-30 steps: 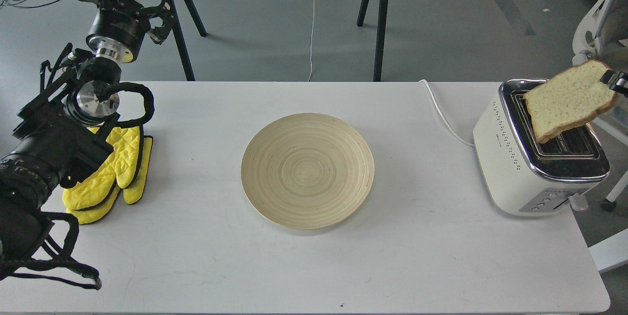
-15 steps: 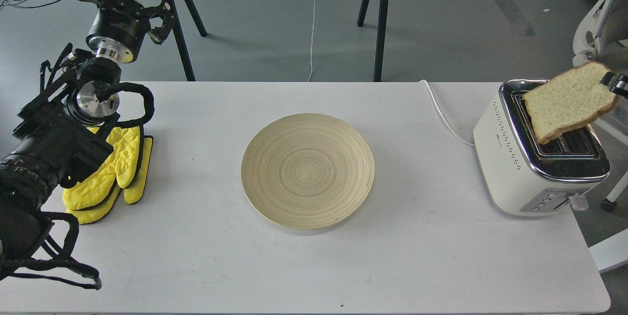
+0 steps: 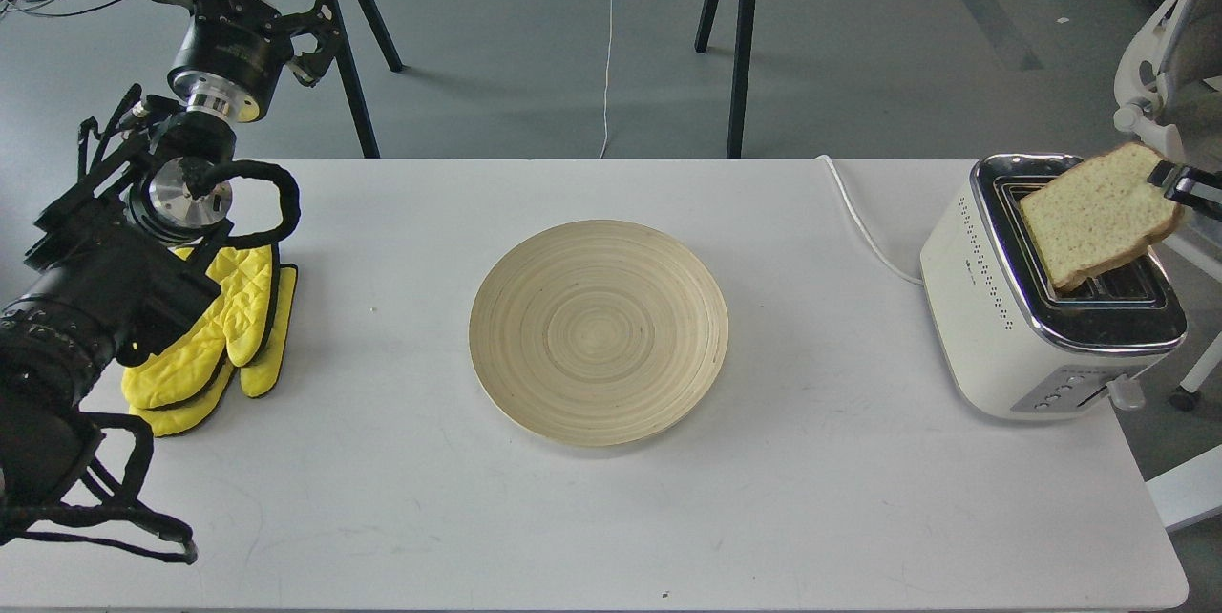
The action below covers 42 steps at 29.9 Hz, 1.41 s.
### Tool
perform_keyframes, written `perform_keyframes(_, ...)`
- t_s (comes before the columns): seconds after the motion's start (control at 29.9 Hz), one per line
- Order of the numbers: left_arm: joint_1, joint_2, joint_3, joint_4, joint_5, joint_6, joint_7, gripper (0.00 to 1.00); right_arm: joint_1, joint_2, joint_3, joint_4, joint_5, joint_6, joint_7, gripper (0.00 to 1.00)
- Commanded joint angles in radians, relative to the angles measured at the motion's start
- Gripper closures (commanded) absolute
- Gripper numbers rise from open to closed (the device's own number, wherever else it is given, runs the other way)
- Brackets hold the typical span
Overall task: Put bread in toaster with right arm
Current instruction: 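Release the bread and raise the right gripper away from the toaster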
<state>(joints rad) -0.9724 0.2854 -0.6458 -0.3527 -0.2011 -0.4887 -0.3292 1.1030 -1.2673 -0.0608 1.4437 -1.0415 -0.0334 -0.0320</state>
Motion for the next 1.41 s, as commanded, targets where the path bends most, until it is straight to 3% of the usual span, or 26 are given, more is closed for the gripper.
perform_keyframes(0.0,0.001,0.0,0.0,0.0,0.0,0.0,0.001,0.0,0.0,0.026,0.019,0.003,0.006,-0.002,0.0,0.58)
perform_keyframes(0.1,0.001,0.0,0.0,0.0,0.0,0.0,0.001,0.0,0.001,0.048,0.044,0.006,0.011,-0.002,0.0,0.45)
perform_keyframes(0.27,0.001,0.0,0.0,0.0,0.0,0.0,0.001,0.0,0.0,0.094,0.174,0.001,0.049,-0.005,0.003,0.03)
perform_keyframes(0.64,0.001,0.0,0.0,0.0,0.0,0.0,0.001,0.0,0.0,0.348,0.482,-0.186,0.593,0.003,0.018,0.01)
perform_keyframes(0.8,0.001,0.0,0.0,0.0,0.0,0.0,0.001,0.0,-0.006,0.502,0.549,-0.347,0.851,0.015,0.132,0.01)
perform_keyframes(0.94,0.001,0.001,0.0,0.0,-0.001,0.0,0.001,0.0,-0.009,0.612,0.588,-0.488,1.055,0.055,0.161,0.01)
perform_keyframes(1.04,0.001,0.001,0.0,0.0,0.0,0.0,0.001,0.0,-0.047,0.69,0.653,-0.618,1.113,0.107,0.181,0.01)
perform_keyframes(1.21,0.0,0.001,0.0,0.0,-0.001,0.0,0.001,0.0,-0.098,0.83,0.824,-0.82,1.121,0.237,0.175,0.01)
perform_keyframes(1.37,0.001,0.001,0.0,0.0,-0.001,0.0,0.001,0.0,-0.115,0.93,0.927,-0.908,1.124,0.285,0.176,0.01)
